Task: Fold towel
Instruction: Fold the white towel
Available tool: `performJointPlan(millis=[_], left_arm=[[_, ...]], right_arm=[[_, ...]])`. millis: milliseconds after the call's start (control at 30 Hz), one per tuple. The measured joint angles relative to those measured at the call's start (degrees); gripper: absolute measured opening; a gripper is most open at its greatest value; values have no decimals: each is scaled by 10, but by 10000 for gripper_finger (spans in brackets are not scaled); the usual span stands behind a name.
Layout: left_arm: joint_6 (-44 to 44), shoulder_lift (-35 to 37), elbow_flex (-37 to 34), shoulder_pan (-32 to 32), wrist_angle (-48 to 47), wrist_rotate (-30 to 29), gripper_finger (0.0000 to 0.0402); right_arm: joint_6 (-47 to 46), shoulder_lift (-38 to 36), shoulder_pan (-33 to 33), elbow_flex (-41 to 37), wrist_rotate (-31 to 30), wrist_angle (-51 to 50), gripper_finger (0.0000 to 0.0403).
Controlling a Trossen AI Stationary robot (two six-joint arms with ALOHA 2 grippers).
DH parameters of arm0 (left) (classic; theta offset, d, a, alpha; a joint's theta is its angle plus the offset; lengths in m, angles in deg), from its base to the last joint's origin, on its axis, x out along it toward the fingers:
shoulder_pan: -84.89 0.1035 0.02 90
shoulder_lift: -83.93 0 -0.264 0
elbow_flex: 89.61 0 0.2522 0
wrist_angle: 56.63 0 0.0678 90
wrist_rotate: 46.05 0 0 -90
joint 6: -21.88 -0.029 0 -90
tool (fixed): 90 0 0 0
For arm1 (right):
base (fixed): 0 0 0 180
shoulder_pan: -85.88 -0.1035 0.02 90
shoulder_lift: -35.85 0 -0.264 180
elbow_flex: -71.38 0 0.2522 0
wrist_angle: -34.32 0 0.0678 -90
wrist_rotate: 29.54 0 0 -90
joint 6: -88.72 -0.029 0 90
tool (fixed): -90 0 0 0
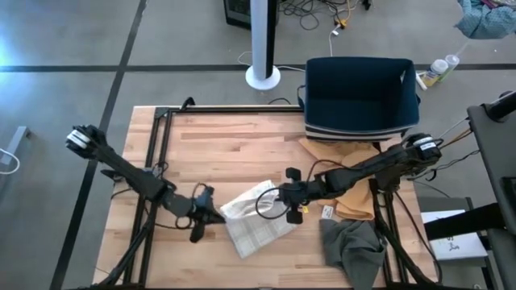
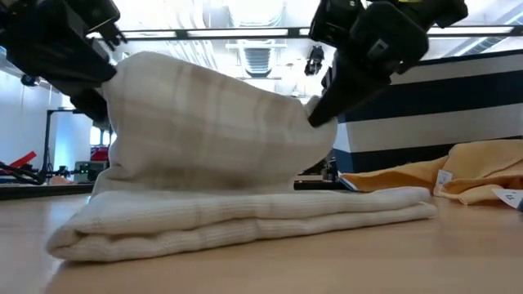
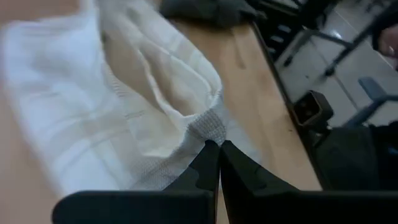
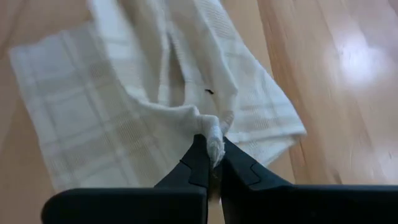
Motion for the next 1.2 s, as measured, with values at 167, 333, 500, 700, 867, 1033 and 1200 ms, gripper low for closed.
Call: performJointPlan(millis=[167, 333, 500, 700, 867, 1033, 1200], left_arm=[[-21, -108, 72, 0, -3, 35, 0], [-28, -190, 132, 0, -10, 70, 0], [-22, -243, 177, -6, -29, 90, 4], [25, -241, 247, -42, -208, 66, 33], [80, -239, 294, -101, -267, -48, 57], [142, -294, 299, -115, -206, -171, 62], [128, -386, 299, -111, -71, -182, 49]], right_arm=[[5, 1, -7, 0, 2, -56, 7], [6, 1, -27, 0, 21, -82, 7], [-11, 1, -54, 0, 20, -83, 8], [-16, 2, -69, -1, -1, -93, 8], [-11, 2, -68, -1, -6, -95, 8], [-11, 2, -73, -1, -5, -96, 8], [-23, 2, -79, -1, 0, -106, 8]])
